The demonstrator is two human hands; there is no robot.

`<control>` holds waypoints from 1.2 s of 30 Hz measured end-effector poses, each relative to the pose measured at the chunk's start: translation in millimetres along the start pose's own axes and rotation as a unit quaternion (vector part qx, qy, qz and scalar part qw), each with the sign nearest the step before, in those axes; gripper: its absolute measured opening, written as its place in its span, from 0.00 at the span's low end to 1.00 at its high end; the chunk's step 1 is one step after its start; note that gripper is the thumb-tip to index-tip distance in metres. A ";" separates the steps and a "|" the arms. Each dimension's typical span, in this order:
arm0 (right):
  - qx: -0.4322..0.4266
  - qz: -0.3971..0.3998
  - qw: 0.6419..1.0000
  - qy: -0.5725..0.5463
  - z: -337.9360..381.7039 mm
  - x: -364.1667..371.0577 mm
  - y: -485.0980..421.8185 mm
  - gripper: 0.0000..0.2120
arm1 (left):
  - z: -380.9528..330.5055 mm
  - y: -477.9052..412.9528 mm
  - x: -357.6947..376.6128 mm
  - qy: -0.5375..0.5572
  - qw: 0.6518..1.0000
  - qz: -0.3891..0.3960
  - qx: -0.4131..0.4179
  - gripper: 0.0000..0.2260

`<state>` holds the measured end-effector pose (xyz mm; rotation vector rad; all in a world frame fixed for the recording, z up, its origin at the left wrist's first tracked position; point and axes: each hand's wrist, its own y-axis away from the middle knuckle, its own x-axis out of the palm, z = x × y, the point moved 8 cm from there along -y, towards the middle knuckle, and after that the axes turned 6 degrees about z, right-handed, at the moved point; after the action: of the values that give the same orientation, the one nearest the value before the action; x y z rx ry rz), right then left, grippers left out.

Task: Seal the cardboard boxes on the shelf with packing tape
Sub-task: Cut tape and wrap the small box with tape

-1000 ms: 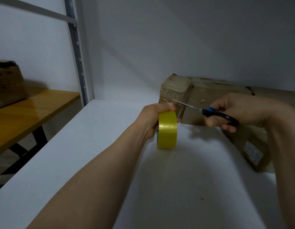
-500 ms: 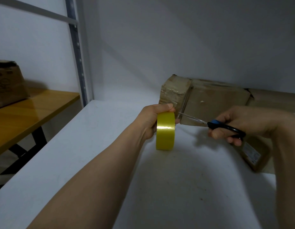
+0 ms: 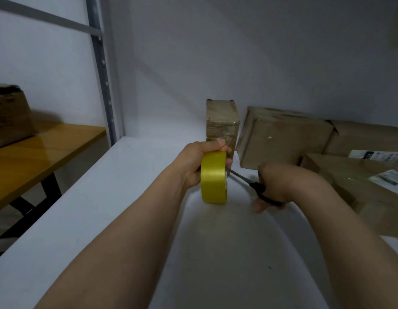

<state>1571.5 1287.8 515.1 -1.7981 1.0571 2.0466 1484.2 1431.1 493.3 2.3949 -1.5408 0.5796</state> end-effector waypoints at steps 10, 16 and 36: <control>-0.037 -0.073 0.996 0.017 2.1 2.0 -3.3 0.33 | 2.9 -6.3 5.0 -0.031 0.999 -0.011 0.001 0.12; -0.102 -0.090 0.991 -0.005 8.7 -2.4 7.7 0.23 | 4.5 -8.7 1.3 -0.029 0.999 -0.020 -0.005 0.12; -0.083 0.012 0.990 -0.113 28.5 26.5 9.3 0.24 | 9.2 -17.7 -1.6 -0.009 1.000 -0.009 -0.006 0.07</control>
<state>1537.9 1291.6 493.7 -1.5821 0.8718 2.3462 1501.4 1436.1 484.6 2.4093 -1.5230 0.5456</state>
